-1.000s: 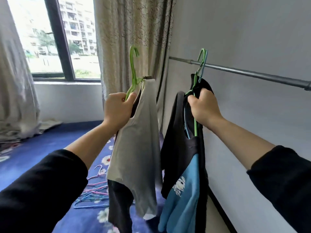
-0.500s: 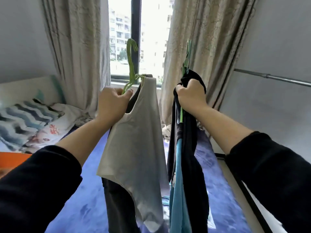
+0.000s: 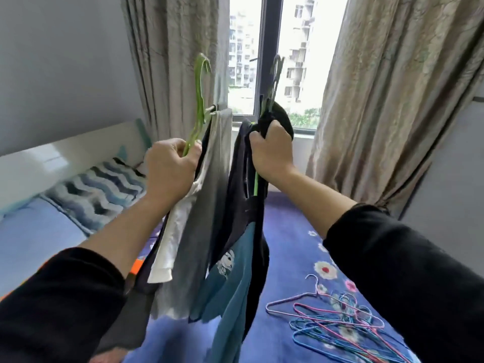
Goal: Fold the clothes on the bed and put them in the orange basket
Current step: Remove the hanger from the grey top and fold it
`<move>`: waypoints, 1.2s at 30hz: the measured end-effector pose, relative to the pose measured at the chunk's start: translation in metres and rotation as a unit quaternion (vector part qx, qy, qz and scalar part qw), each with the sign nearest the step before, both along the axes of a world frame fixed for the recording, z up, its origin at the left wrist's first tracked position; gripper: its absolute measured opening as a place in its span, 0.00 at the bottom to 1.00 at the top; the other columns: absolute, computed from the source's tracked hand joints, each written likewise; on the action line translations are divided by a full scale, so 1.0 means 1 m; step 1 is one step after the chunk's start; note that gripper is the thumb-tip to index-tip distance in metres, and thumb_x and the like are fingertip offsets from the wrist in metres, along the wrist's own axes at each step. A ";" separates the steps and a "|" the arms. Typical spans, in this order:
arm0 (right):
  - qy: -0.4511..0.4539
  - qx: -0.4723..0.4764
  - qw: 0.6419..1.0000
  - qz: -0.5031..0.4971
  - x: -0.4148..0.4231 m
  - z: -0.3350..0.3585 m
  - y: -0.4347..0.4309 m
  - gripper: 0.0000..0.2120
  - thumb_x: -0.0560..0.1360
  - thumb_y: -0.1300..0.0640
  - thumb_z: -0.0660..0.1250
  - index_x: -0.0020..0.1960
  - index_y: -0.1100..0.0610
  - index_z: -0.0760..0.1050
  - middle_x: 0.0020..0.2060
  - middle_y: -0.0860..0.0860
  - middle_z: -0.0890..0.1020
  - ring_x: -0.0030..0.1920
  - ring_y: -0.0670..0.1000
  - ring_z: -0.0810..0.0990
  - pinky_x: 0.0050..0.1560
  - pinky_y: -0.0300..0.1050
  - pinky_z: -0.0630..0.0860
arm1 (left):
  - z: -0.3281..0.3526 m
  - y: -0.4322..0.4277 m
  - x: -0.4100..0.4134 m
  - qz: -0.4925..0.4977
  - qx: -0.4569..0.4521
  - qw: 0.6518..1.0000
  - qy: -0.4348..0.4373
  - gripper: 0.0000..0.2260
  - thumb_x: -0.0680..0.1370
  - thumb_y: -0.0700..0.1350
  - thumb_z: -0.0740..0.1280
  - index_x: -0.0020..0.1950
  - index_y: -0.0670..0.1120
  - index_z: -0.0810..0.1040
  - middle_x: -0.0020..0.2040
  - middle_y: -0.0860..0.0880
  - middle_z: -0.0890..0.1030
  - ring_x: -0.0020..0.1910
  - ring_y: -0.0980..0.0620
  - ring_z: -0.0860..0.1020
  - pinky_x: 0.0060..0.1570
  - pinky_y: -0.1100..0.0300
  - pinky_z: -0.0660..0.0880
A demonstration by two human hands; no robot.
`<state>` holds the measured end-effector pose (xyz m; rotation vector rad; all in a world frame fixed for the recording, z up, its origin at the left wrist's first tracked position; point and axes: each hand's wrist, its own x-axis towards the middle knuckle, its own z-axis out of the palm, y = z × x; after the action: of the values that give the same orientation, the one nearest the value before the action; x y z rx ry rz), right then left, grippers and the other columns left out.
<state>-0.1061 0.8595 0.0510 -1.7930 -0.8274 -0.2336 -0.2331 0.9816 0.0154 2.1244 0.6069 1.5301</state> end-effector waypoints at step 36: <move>0.518 -0.167 0.835 -0.087 0.241 -0.481 0.087 0.03 0.75 0.59 0.67 0.43 0.57 0.75 0.34 0.51 0.75 0.33 0.47 0.72 0.34 0.41 0.70 | -0.482 0.052 0.269 -0.272 -0.260 0.793 0.480 0.08 0.80 0.46 0.60 0.47 0.44 0.75 0.44 0.42 0.78 0.50 0.43 0.72 0.47 0.51 0.68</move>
<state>0.1349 0.9461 -0.4305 -1.9422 0.0968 0.7743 0.0355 1.0338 -0.4668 2.1974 0.5435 -0.1204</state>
